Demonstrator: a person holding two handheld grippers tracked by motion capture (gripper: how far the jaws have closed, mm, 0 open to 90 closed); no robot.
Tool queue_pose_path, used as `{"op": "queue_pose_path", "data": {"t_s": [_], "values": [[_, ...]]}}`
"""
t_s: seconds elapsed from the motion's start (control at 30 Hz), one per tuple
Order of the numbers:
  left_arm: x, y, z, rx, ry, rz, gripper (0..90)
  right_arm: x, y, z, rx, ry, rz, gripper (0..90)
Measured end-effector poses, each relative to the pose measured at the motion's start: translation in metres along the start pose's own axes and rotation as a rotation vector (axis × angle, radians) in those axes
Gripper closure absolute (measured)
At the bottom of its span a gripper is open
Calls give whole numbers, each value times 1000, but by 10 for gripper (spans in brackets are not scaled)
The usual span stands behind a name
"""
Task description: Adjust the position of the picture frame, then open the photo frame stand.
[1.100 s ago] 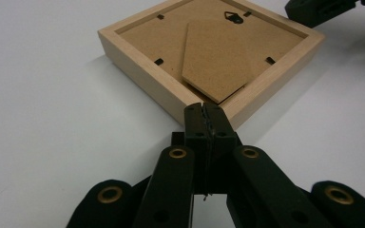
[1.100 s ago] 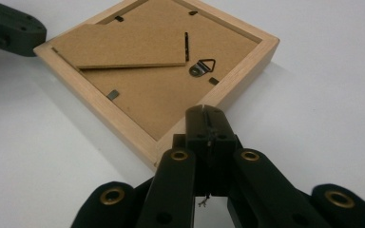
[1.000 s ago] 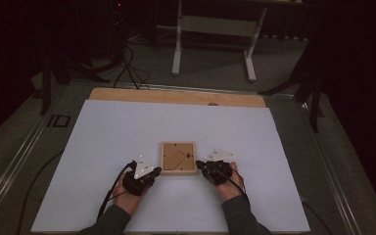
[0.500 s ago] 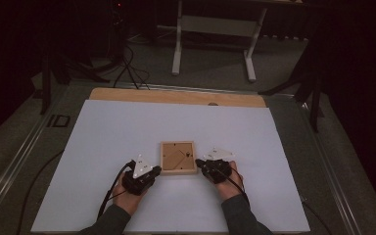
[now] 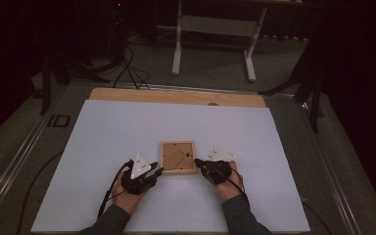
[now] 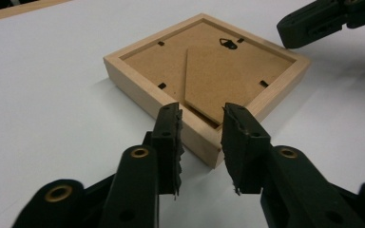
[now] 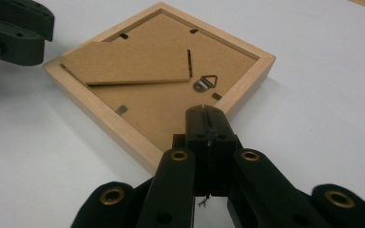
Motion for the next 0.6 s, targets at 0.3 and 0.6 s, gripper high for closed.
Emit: {"op": "queue_pose_path", "data": {"t_s": [0.3, 0.6], "values": [[-3, 2, 1, 19, -11, 31, 570, -12, 1, 1, 13, 30, 31, 897], [-3, 4, 0, 15, -16, 53, 501, -16, 0, -1, 16, 39, 31, 897]]}}
Point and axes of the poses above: each handheld gripper's, and its own axes: z roughly backward along the jaws, y roughly out of its top, x roughly to its right, the point moved 10 cm from there along -z, roughly forward along the jaws, and after that the axes turned 12 degrees about -y, right-handed, at the moved point
